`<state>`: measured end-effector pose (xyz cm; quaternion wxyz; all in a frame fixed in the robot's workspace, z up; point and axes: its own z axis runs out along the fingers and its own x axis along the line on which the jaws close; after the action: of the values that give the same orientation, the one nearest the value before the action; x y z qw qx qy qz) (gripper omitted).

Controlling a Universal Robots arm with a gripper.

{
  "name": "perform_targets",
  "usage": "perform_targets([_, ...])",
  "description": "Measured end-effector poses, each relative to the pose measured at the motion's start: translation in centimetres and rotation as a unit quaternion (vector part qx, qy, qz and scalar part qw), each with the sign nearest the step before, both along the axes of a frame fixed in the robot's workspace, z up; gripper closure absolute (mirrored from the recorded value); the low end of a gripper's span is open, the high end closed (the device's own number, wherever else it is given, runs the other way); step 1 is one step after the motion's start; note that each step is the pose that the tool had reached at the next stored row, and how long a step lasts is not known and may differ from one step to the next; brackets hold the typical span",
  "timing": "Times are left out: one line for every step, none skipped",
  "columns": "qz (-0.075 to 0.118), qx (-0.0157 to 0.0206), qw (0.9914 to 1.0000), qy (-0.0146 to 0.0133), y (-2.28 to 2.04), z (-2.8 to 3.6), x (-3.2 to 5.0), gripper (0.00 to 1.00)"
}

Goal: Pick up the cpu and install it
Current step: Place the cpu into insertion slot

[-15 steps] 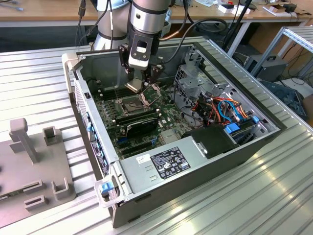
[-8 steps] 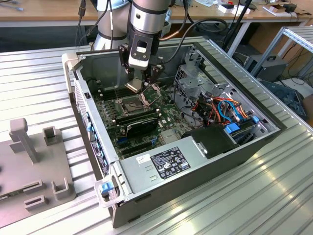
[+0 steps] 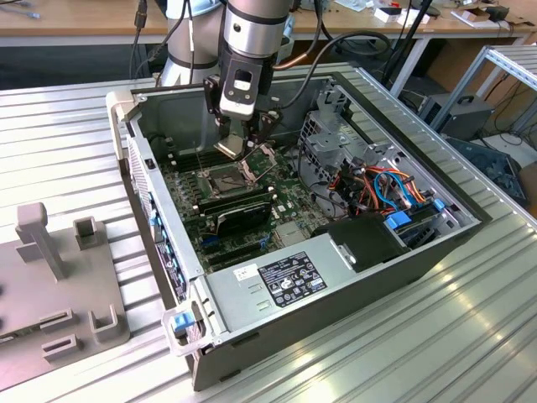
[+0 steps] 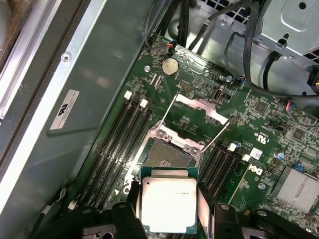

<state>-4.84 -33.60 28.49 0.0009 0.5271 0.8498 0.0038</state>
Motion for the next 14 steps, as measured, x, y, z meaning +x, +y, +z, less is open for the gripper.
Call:
perform_targets([-0.002, 0.0, 1.0, 0.0, 0.0, 0.0, 0.0, 0.46])
perform_targets([-0.002, 0.0, 1.0, 0.0, 0.0, 0.0, 0.0, 0.46])
perform_targets([-0.004, 0.0, 0.99999, 0.0, 0.0, 0.0, 0.0, 0.46])
perform_targets([-0.008, 0.0, 0.99997, 0.0, 0.0, 0.0, 0.0, 0.46])
perform_targets([-0.01, 0.0, 0.99995, 0.0, 0.0, 0.0, 0.0, 0.46])
perform_targets([-0.013, 0.0, 0.99991, 0.0, 0.0, 0.0, 0.0, 0.46])
perform_targets([-0.017, 0.0, 0.99986, 0.0, 0.0, -0.01, 0.0, 0.46])
perform_targets([-0.02, -0.0001, 0.9998, 0.0, 0.0, -0.01, 0.0, 0.46])
perform_targets([-0.024, -0.0001, 0.99972, 0.0, 0.0, -0.01, 0.0, 0.46])
perform_targets([-0.028, -0.0002, 0.99961, 0.0, 0.0, -0.01, 0.0, 0.46])
perform_targets([-0.029, -0.0002, 0.99957, 0.0, 0.0, -0.01, 0.0, 0.46])
perform_targets([-0.031, -0.0002, 0.99952, 0.0, 0.0, -0.01, 0.0, 0.46])
perform_targets([-0.033, -0.0002, 0.99946, 0.0, 0.0, -0.01, 0.0, 0.46])
perform_targets([-0.034, -0.0003, 0.9994, 0.0, 0.0, -0.01, 0.0, 0.46])
